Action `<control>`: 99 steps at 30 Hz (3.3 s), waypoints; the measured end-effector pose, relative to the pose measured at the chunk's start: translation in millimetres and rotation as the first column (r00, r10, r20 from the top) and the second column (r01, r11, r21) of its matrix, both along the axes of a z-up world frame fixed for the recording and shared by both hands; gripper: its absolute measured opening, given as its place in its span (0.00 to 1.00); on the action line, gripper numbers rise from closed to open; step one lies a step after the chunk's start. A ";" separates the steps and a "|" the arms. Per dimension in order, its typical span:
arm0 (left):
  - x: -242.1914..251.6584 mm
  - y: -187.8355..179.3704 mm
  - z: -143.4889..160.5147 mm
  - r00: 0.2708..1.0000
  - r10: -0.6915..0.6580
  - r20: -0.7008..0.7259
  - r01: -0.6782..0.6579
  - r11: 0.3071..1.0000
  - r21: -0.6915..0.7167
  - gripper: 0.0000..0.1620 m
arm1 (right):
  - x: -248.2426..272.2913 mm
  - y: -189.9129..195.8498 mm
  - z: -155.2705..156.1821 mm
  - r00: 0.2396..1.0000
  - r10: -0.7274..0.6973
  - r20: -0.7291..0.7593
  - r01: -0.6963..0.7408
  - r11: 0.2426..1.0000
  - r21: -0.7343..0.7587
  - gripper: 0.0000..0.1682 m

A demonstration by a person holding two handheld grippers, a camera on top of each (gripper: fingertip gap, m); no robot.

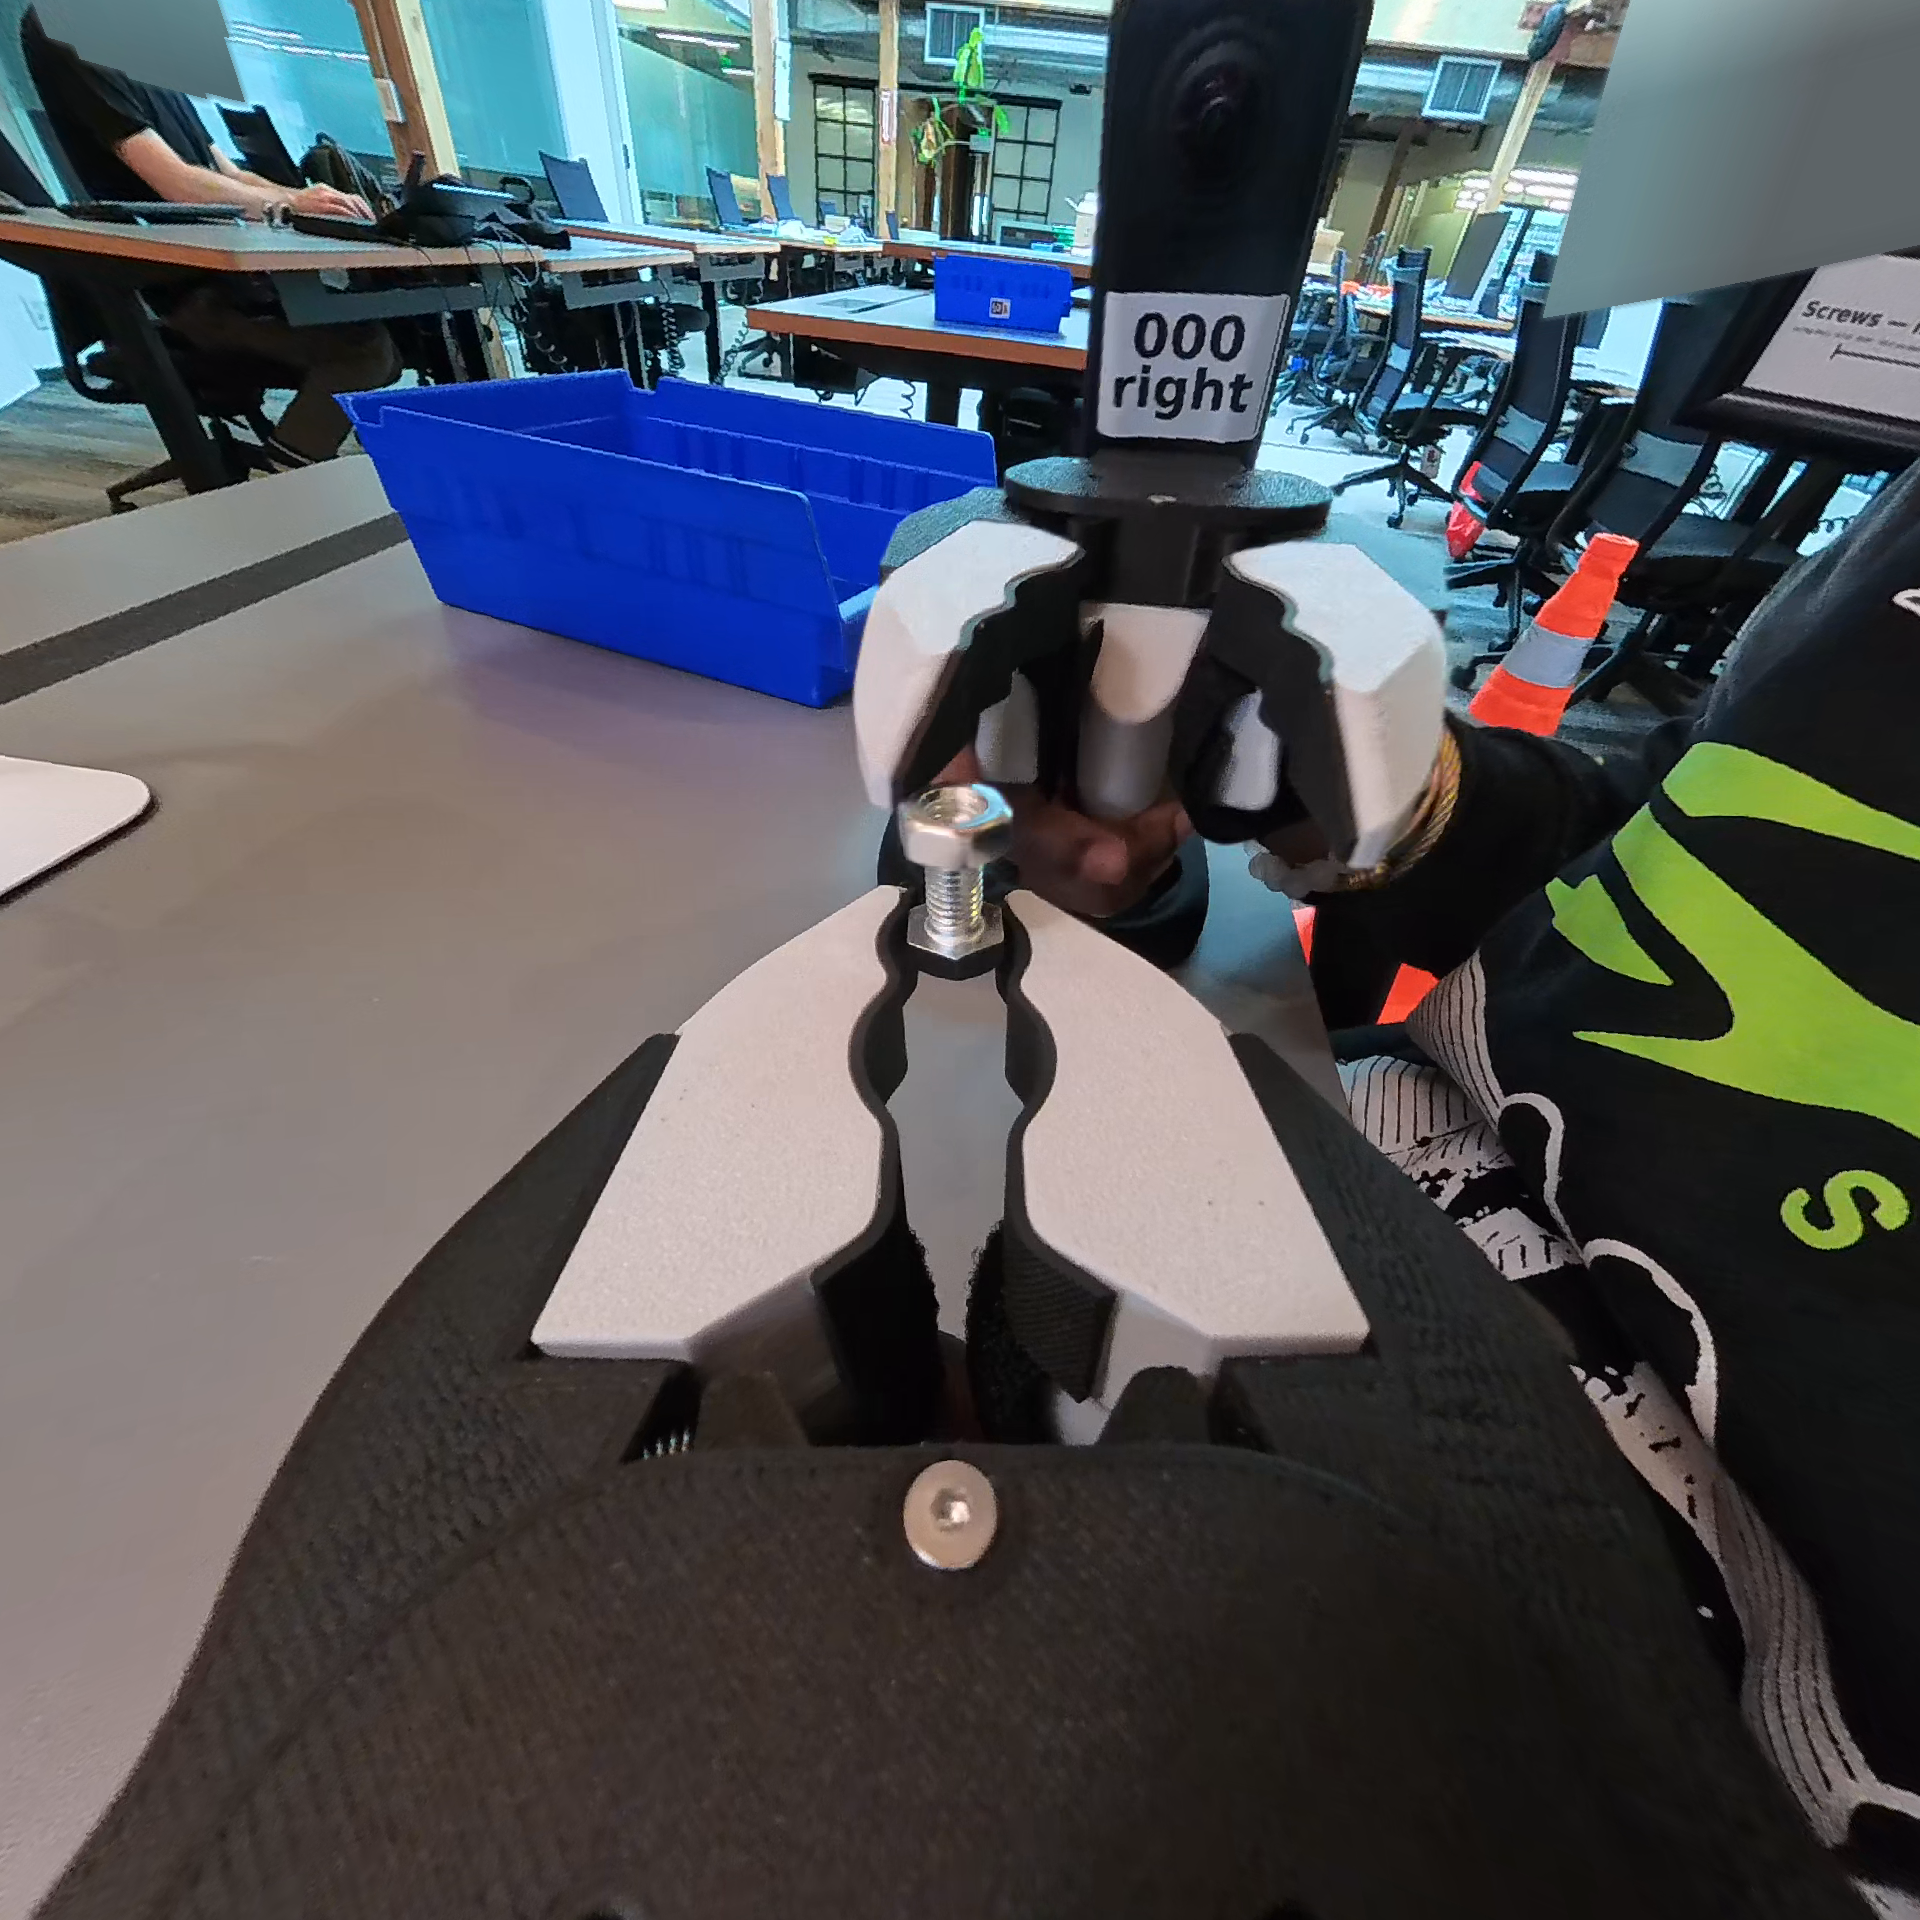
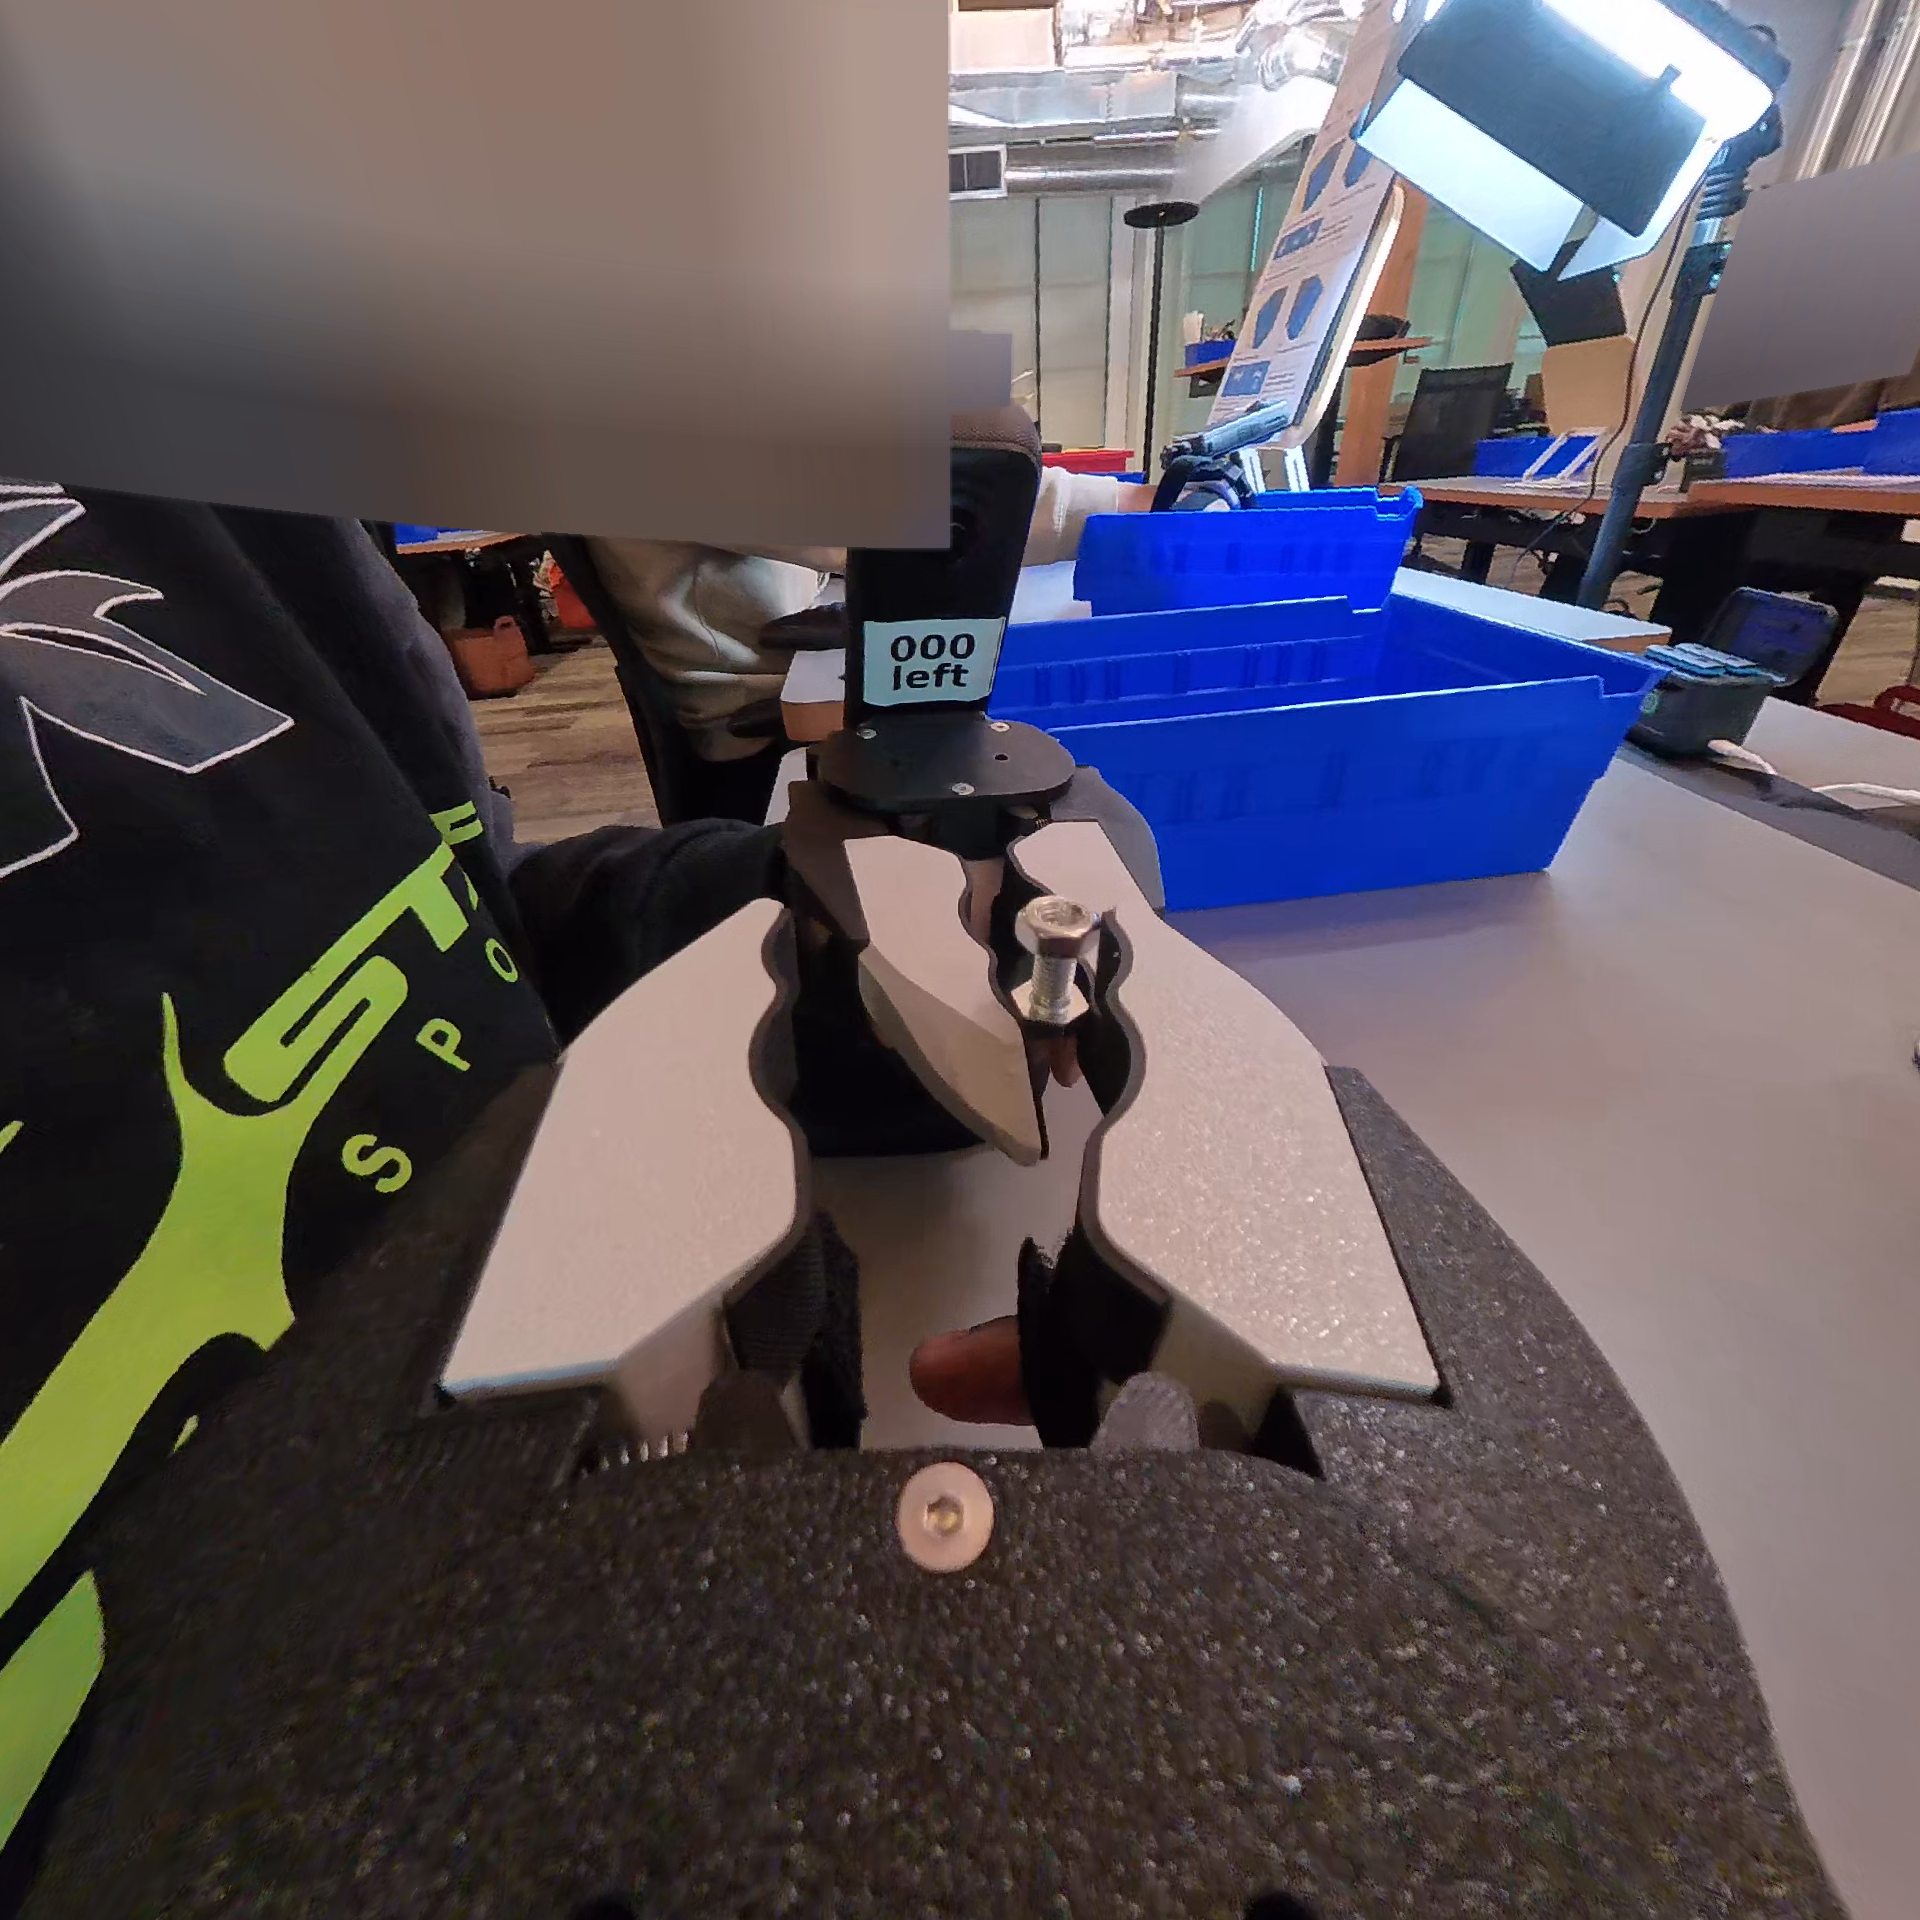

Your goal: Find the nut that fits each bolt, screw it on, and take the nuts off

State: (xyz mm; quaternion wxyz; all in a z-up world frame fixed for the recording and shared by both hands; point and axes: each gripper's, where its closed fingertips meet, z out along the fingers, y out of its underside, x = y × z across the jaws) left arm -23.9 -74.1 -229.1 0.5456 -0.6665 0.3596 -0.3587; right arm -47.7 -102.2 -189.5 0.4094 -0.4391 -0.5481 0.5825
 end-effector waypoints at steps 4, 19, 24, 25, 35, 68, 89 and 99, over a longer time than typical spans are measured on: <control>-0.7 0.8 0.3 1.000 0.004 0.005 -0.004 1.000 -0.003 0.09 | 9.0 -0.1 0.8 1.000 0.012 -0.004 -0.012 1.000 -0.002 0.22; -0.1 0.1 -0.1 1.000 -0.002 0.001 0.002 1.000 -0.002 0.09 | 8.3 0.5 -1.7 1.000 0.004 0.001 -0.004 1.000 0.011 0.23; 1.0 -1.0 -0.6 1.000 -0.009 -0.005 0.009 1.000 0.002 0.09 | 5.5 8.0 -0.7 0.999 -0.036 -0.017 0.036 0.999 0.016 0.26; 1.5 -1.4 -0.9 1.000 -0.013 -0.009 0.013 1.000 0.003 0.09 | 1.6 6.6 -1.1 0.999 -0.029 -0.019 0.030 0.999 0.013 0.29; 1.4 -1.3 -0.6 1.000 -0.013 -0.007 0.014 1.000 0.002 0.09 | 1.4 0.4 -7.1 1.000 -0.010 0.009 0.010 0.999 0.041 0.28; 2.3 -2.0 -1.0 1.000 -0.021 -0.013 0.021 1.000 0.006 0.09 | -10.0 -1.5 -6.6 1.000 0.013 -0.019 -0.012 0.999 0.050 0.31; 1.4 -1.7 -0.7 1.000 -0.019 -0.011 0.019 1.000 0.006 0.09 | -7.3 1.5 -7.6 1.000 -0.001 -0.015 0.002 0.998 0.062 0.27; 1.8 -2.1 -1.2 1.000 -0.019 -0.017 0.019 1.000 0.008 0.09 | 2.9 13.5 -1.6 0.998 -0.043 -0.053 0.044 0.999 0.020 0.22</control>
